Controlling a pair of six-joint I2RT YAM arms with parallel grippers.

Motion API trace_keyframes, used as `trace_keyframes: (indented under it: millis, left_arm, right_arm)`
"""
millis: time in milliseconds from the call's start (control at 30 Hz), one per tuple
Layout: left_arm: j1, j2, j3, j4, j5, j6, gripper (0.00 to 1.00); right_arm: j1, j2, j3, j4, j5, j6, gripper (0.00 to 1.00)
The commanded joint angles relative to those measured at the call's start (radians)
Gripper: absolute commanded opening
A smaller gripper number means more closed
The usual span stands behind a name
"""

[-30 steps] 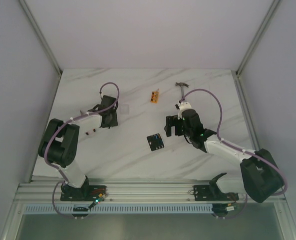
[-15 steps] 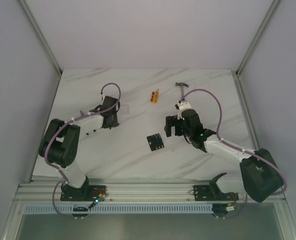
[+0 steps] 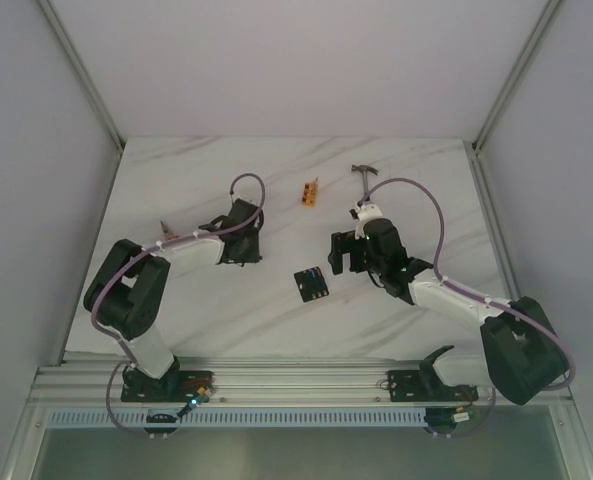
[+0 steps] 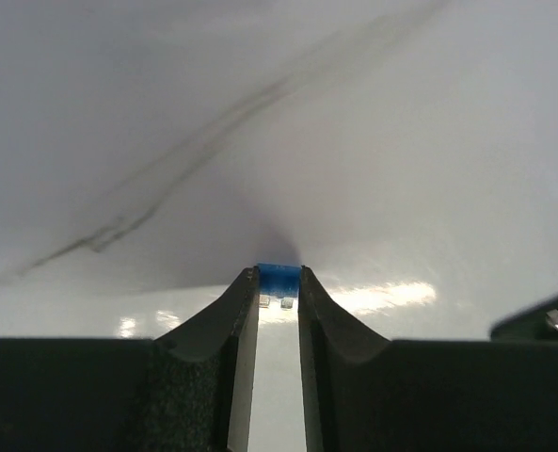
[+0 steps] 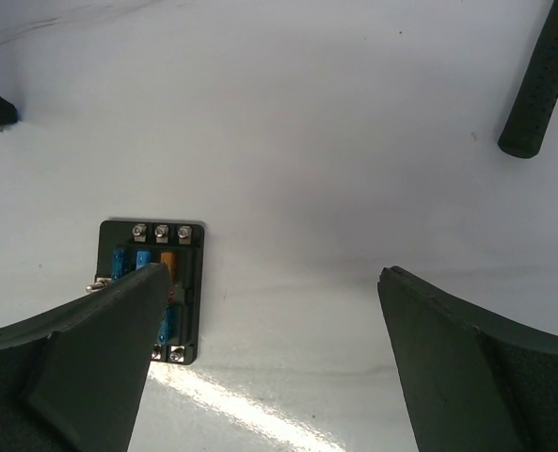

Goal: Snap on the fuse box
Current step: Move the fuse to the center of the board.

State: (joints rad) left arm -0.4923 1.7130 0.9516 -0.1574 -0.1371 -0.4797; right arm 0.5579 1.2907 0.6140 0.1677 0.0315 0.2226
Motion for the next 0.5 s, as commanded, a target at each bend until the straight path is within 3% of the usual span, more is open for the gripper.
trace_keyframes:
  millis: [0,267,467]
  left_arm:
    - [-0.054,-0.020,0.031,0.011,0.060,-0.031,0.26]
    - [-0.131,-0.010,0.055,0.063,0.074,-0.026,0.26]
    - [-0.124,-0.090,0.005,0.061,0.002,-0.044,0.34]
  right_arm:
    - [-0.001,-0.010,-0.004,0.015,-0.036,-0.008,1.00]
    - [-0.001,-0.004,0.032,-0.028,-0.121,-0.002,1.00]
    - [0.036,0.045,0.111,-0.071,-0.174,-0.019,0.97]
